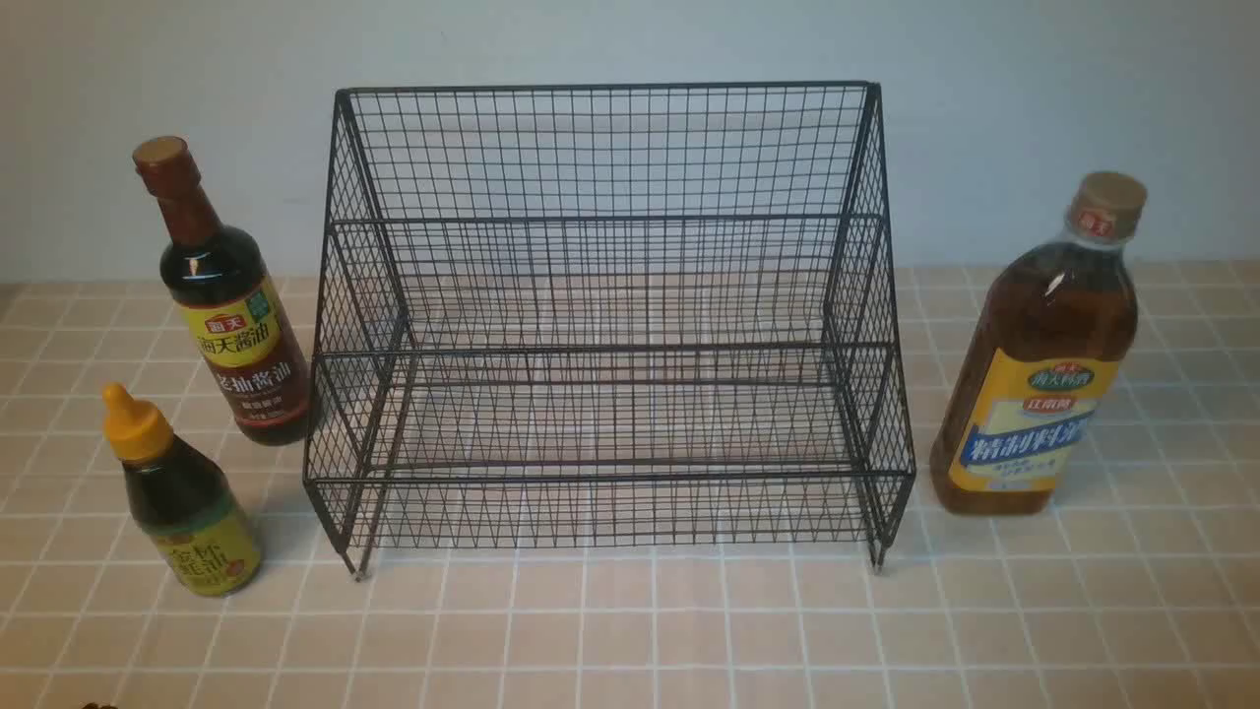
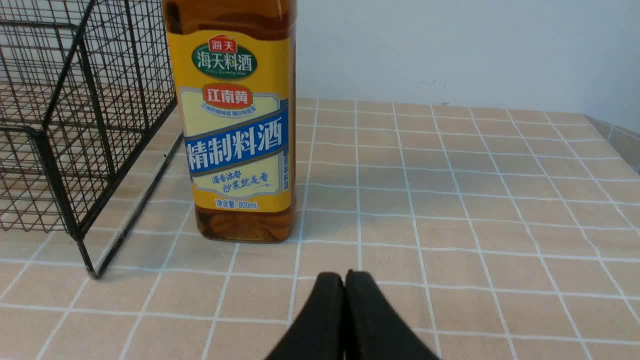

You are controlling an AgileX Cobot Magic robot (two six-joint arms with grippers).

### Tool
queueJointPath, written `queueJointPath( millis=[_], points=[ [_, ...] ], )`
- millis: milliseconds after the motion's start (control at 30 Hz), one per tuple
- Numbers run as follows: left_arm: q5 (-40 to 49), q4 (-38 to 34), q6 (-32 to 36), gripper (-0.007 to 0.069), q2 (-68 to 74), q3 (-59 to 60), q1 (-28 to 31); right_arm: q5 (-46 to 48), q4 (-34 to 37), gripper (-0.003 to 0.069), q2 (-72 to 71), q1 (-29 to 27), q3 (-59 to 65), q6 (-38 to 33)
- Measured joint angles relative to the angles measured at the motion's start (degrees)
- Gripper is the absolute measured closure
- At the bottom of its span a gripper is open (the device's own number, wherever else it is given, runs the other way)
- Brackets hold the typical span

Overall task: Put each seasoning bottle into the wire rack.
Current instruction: Use the right arm to grab the condiment bottle closest to it

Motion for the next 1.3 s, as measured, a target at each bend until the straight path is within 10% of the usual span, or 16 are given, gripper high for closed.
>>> queueJointPath(
  millis=[800,1300],
  points=[
    [0.0,0.0,0.0,0.0634,0.0,0.0,0.0,-0.1,0.2,0.0673,0.0,0.0,0.0,0.0],
    [0.0,0.0,0.0,0.0634,0.0,0.0,0.0,-22.5,22.0,0.0673,0.0,0.0,0.5,2.9]
  ],
)
